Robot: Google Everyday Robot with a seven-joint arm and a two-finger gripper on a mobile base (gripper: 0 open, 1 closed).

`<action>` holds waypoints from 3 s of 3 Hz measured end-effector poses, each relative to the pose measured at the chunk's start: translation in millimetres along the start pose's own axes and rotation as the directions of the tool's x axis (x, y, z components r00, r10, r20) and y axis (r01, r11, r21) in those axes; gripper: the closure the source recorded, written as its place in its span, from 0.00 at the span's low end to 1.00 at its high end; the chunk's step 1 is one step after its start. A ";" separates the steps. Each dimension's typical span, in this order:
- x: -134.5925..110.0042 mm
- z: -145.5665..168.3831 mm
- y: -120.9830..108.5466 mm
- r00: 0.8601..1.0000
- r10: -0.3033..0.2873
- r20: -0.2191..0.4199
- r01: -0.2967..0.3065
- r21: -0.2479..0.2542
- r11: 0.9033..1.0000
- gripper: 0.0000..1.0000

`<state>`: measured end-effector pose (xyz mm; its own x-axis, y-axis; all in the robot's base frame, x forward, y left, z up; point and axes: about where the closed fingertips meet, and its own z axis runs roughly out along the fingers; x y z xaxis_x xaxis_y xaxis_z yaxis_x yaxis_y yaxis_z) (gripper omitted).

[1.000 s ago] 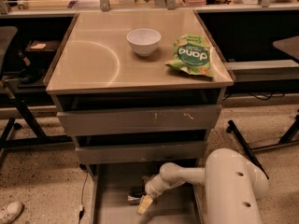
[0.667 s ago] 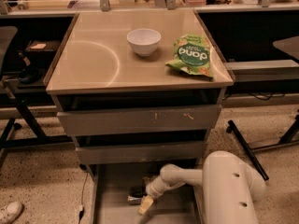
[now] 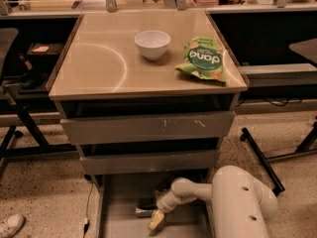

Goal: Pick redbull can from bottom drawer and place on counter

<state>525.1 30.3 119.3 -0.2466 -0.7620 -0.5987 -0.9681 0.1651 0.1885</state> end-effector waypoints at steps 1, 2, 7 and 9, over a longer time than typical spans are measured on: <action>0.1 0.2 0.0 1.000 0.000 0.000 0.000 0.000 1.000 0.18; 0.1 0.2 0.0 1.000 0.000 0.000 0.000 0.000 1.000 0.41; -18.7 -120.6 -23.9 0.976 0.164 0.145 -0.170 0.031 0.985 1.00; -21.8 -161.6 70.0 0.970 0.216 0.112 -0.218 0.002 0.976 1.00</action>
Offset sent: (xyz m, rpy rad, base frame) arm 0.0000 0.0000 -0.0002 -0.0001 0.0001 -0.0001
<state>469.9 -42.7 271.3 -0.4536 -0.6330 -0.6274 -0.8912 0.3285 0.3129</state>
